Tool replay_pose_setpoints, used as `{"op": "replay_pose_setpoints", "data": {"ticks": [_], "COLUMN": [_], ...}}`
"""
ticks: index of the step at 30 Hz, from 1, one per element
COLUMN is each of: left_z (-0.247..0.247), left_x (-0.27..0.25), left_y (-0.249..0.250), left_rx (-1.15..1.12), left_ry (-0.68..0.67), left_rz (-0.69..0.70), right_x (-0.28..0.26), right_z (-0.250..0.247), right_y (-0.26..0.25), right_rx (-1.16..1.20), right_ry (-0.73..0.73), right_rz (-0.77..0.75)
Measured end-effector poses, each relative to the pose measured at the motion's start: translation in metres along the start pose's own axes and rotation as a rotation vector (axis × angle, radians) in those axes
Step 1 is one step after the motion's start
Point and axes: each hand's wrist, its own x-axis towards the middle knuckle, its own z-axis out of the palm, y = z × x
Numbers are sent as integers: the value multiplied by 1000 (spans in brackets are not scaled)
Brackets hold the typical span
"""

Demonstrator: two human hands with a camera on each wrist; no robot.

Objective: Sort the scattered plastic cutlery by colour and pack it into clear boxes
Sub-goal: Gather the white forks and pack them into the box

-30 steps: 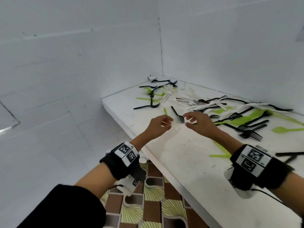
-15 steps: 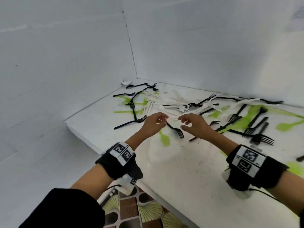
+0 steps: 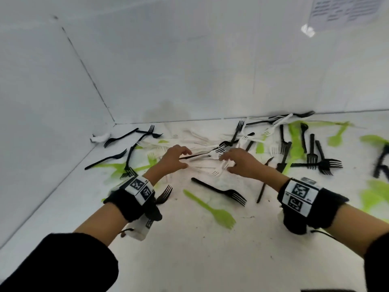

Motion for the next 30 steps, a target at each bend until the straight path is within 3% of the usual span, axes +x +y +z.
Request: {"op": "replay_pose_setpoints", "data": {"ticks": [7, 15, 23, 26, 30], "left_z": [-15, -23, -25, -24, -24], "left_x": [22, 38, 38, 41, 49], "left_y": [-33, -56, -49, -45, -31], "left_rx": [96, -10, -164, -293, -489], "left_ry": [-205, -291, -199, -90, 40], "left_rz": [128, 227, 256, 218, 152], "right_x": [29, 35, 36, 38, 38], "right_z": [13, 12, 6, -14, -36], "right_y": [-3, -3, -7, -25, -30], "right_rx": [-193, -238, 50, 357, 525], "right_ry": [-200, -200, 40, 237, 579], "right_rz": [13, 33, -108, -116, -3]}}
